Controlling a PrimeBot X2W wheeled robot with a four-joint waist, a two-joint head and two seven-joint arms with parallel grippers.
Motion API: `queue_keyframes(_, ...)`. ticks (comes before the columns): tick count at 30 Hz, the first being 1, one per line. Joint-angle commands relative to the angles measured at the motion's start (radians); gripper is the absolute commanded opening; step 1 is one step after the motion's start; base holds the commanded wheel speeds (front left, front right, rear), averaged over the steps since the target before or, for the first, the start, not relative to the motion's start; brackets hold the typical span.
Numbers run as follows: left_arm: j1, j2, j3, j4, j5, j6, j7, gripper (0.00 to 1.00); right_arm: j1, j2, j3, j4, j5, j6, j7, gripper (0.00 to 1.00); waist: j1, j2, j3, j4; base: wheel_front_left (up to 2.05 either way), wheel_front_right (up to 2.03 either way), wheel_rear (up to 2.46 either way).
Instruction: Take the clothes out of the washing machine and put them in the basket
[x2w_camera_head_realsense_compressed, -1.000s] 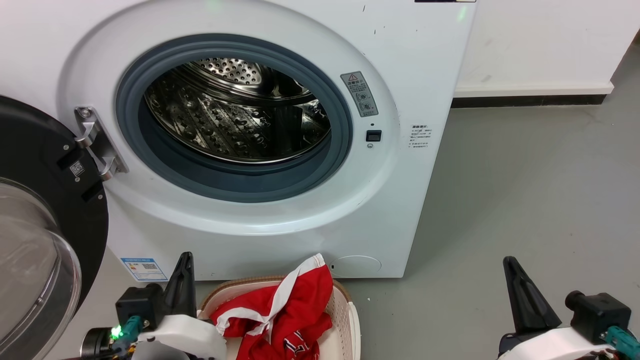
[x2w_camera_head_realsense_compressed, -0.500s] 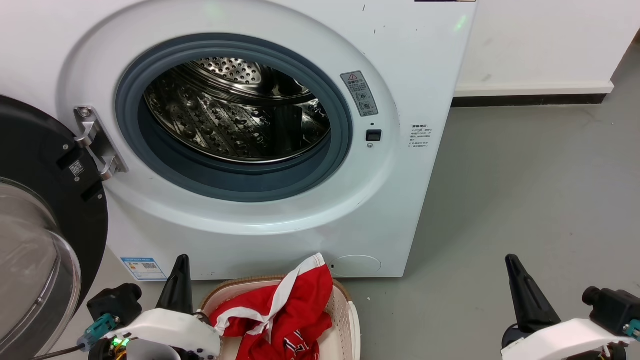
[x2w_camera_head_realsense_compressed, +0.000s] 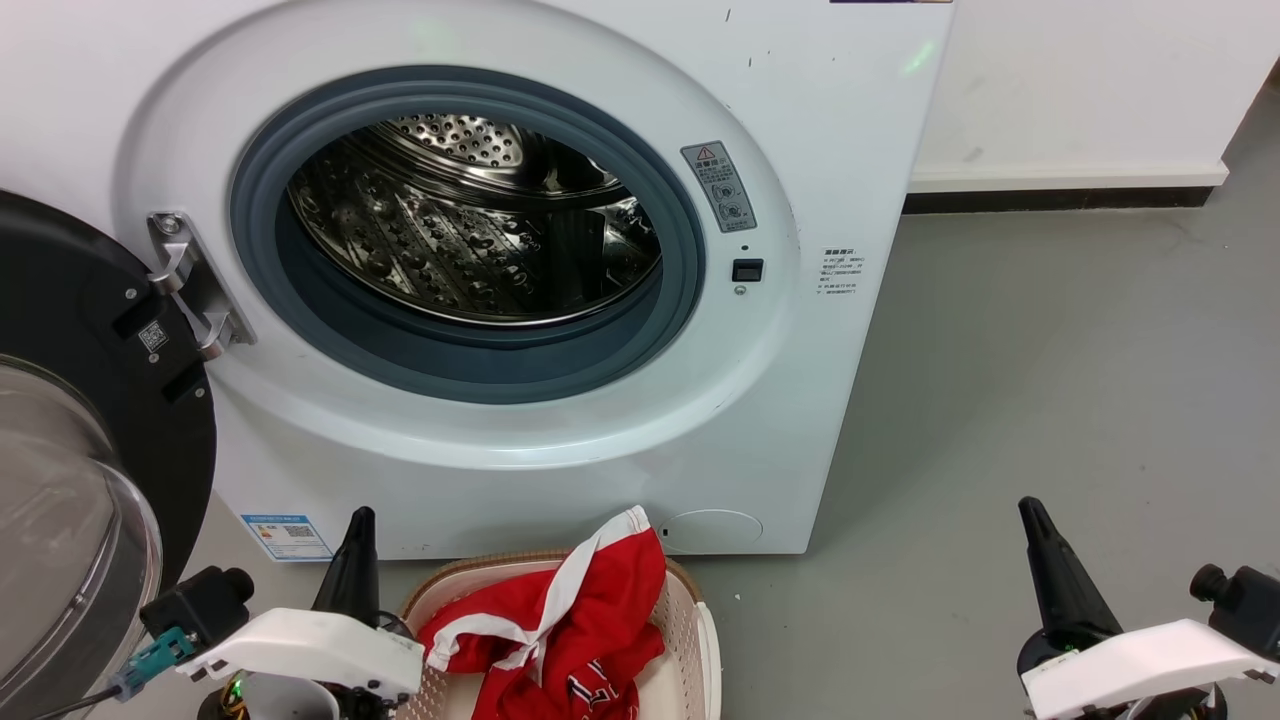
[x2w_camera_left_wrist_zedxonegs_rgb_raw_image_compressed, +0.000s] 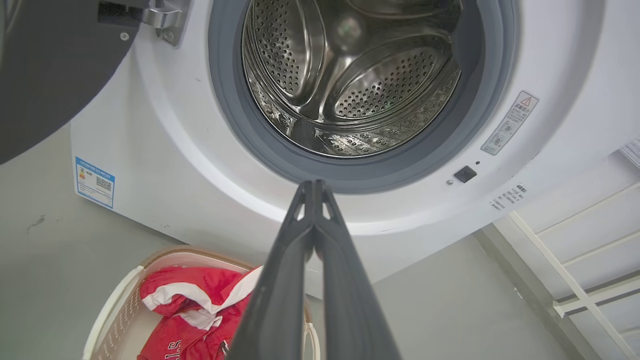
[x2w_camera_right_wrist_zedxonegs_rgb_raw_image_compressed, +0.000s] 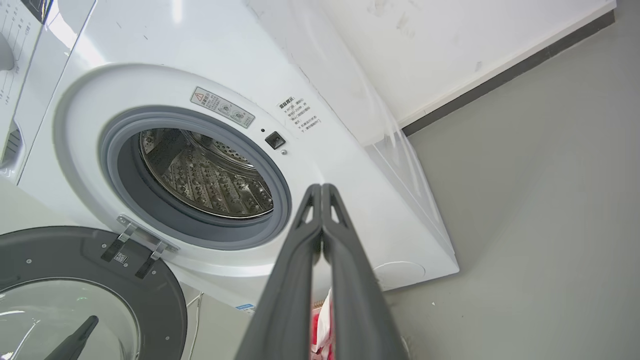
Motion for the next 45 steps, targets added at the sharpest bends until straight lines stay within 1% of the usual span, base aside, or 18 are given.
queue_keyframes(1, -0.026, 0.0, 0.007, -0.008, -0.031, -0.009, 0.004, 0.0, -0.033, -0.008, -0.004, -0.003, 0.035, 0.0, 0.001, 0.0, 0.0, 0.0, 0.0, 0.0, 0.0, 0.0, 0.0)
queue_keyframes(23, -0.049, -0.011, 0.041, 0.023, -0.321, -0.044, 0.052, 0.0, -0.077, -0.012, -0.021, 0.062, 0.329, 0.0, 0.028, 0.0, 0.0, 0.0, 0.002, 0.0, 0.0, 0.0, 0.0)
queue_keyframes(45, -0.067, -0.019, 0.069, 0.05, -0.556, -0.073, 0.092, 0.0, -0.115, -0.012, -0.043, 0.114, 0.562, 0.0, 0.054, 0.0, 0.0, 0.0, 0.004, 0.001, 0.0, 0.0, 0.0)
